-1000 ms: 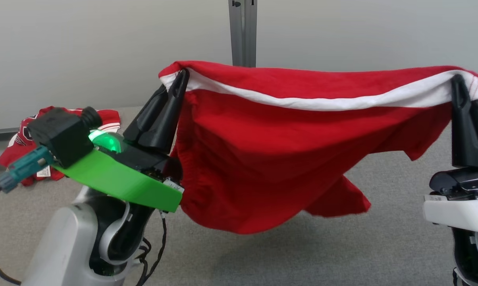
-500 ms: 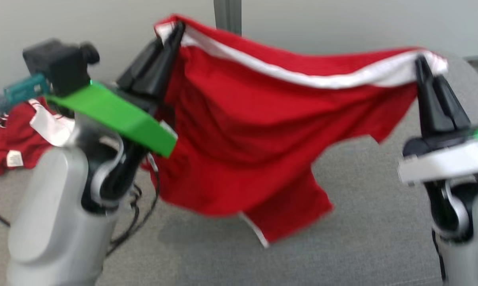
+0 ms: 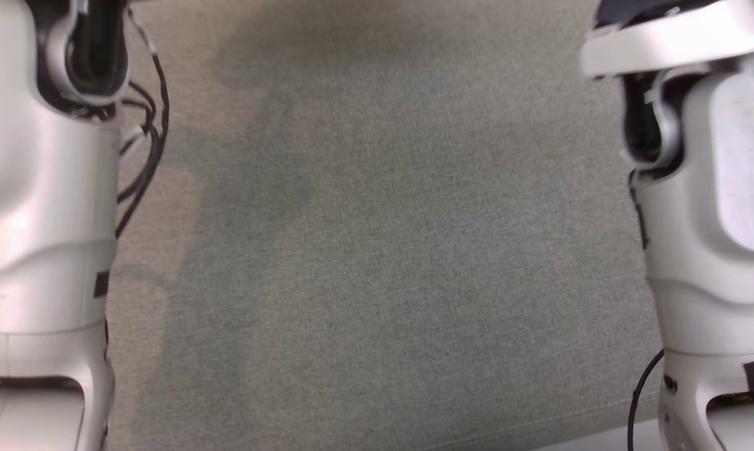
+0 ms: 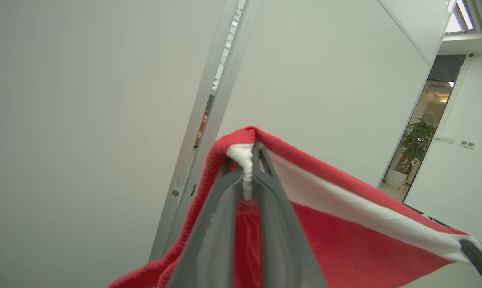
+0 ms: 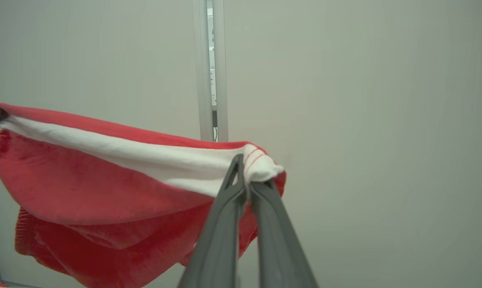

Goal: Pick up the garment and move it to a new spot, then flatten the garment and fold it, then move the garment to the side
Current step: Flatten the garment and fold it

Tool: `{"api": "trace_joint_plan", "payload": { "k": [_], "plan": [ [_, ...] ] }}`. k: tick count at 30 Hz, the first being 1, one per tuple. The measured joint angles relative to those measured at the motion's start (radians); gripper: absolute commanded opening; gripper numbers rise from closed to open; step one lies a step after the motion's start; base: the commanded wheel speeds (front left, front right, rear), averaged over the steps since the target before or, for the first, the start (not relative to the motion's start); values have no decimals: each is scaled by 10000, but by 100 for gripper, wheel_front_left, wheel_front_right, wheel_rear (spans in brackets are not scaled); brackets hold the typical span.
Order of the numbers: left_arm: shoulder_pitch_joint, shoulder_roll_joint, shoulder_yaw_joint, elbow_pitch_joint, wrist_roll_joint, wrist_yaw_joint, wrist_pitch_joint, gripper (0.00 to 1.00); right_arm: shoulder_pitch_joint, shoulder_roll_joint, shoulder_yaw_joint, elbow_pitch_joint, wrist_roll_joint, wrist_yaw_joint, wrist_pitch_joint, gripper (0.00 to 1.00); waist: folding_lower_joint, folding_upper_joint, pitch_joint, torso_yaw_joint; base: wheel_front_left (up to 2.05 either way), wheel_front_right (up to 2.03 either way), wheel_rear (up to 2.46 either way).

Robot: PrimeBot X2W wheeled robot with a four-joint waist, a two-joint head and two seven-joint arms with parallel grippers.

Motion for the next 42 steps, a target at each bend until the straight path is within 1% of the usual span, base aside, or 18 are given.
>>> {"api": "trace_joint_plan", "payload": {
  "k": [2, 5, 9, 13, 19, 22, 25, 29, 34, 38, 39, 42],
  "plan": [
    [422, 23, -29, 426, -63, -82, -284, 0, 213, 12, 278, 683, 61, 0, -176, 0, 0, 0, 361, -90, 0, 0, 0],
    [1467, 10, -109, 1037, -159, -188, -830, 0, 755, 27, 596, 1755, 169, 2, -401, 0, 0, 0, 914, -207, 0, 0, 0],
    [2783, -171, -161, 1233, -468, -265, -1526, 0, 1294, 33, 686, 2324, 554, 2, -497, 0, 1, 0, 1404, -288, 0, 0, 0],
    [3879, -259, -90, 821, -759, -286, -1987, 0, 1950, 44, 506, 1695, 700, 4, -518, 0, 1, 0, 1557, -254, 0, 0, 0],
    [5217, -337, -188, -265, -788, -322, -2203, 0, 3406, 56, 42, 474, 717, 10, -520, 0, 0, 0, 1162, -140, 0, 0, 0],
    [6110, -447, -453, -809, -727, -330, -2263, 0, 4339, 58, -430, -115, 665, 12, -520, 0, 0, 0, 715, -23, 0, 0, 0],
    [6931, -539, -606, -1214, -700, -341, -2268, 0, 5243, 65, -617, -558, 717, 13, -520, 0, -1, 0, 239, 88, 0, 0, 0],
    [8281, -746, -717, -2010, -825, -337, -2276, 0, 6745, 61, -869, -1492, 940, 17, -520, 0, -1, 0, -574, 233, 0, 0, 0],
    [9791, -813, -928, -3078, -917, -71, -2274, 0, 8530, 58, -882, -2441, 986, 17, -512, 0, -1, 0, -1490, 364, 0, 0, 0],
    [10905, -794, -1064, -3860, -1049, 265, -2046, 0, 9691, 56, -938, -3131, 1087, 17, -86, 0, -2, 0, -2091, 441, 0, 0, 0],
    [11330, -809, -1137, -4088, -1154, 401, -1933, 0, 10069, 56, -980, -3189, 1300, 17, 42, 0, -2, 0, -2289, 475, 0, 0, 0],
    [11693, -855, -1317, -4171, -1308, 600, -1820, 0, 10239, 54, -1070, -3064, 1294, 17, 71, 0, -2, 0, -2409, 579, 0, 0, 0]
  ]
}}
